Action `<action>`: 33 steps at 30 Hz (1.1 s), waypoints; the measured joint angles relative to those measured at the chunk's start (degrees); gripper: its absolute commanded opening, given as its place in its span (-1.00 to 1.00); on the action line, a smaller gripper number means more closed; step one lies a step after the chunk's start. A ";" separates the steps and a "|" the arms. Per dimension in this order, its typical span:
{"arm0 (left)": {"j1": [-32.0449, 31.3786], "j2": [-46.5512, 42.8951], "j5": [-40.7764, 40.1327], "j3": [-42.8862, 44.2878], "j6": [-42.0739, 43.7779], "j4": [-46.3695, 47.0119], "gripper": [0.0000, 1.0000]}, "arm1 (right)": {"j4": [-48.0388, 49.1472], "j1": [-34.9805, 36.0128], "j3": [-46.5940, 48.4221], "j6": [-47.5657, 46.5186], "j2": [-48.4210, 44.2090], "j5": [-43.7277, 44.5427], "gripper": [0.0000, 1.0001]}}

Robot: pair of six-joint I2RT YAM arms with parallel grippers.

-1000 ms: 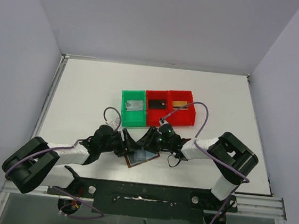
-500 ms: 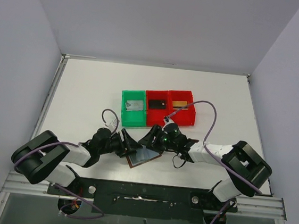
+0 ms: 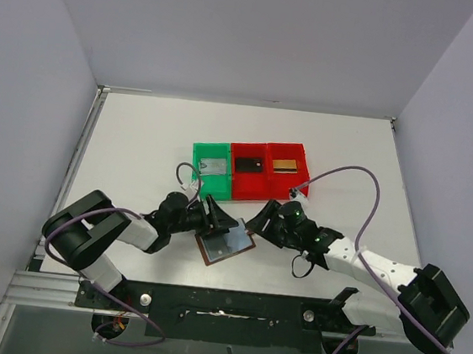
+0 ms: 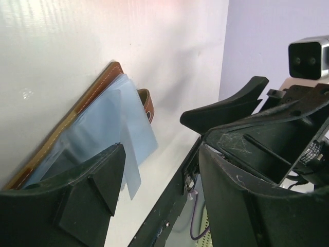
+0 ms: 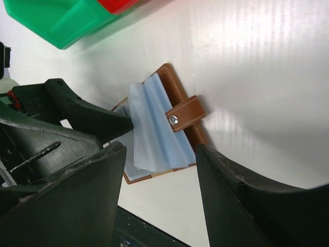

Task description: Take the credit cards out of the card holder

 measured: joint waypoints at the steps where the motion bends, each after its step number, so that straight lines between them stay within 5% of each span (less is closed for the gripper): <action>1: -0.24 0.79 0.13 0.61 0.00 0.31 0.18 | -1.29 -0.07 -0.37 0.04 -1.46 0.90 0.17; 15: -4.42 9.33 5.09 9.14 -0.50 2.25 0.31 | -6.84 -1.05 -3.19 -0.79 -11.65 4.96 0.20; 33: -4.72 -2.97 2.19 16.02 8.76 -19.10 0.39 | -6.10 -1.27 -4.28 -3.80 -16.15 5.73 0.20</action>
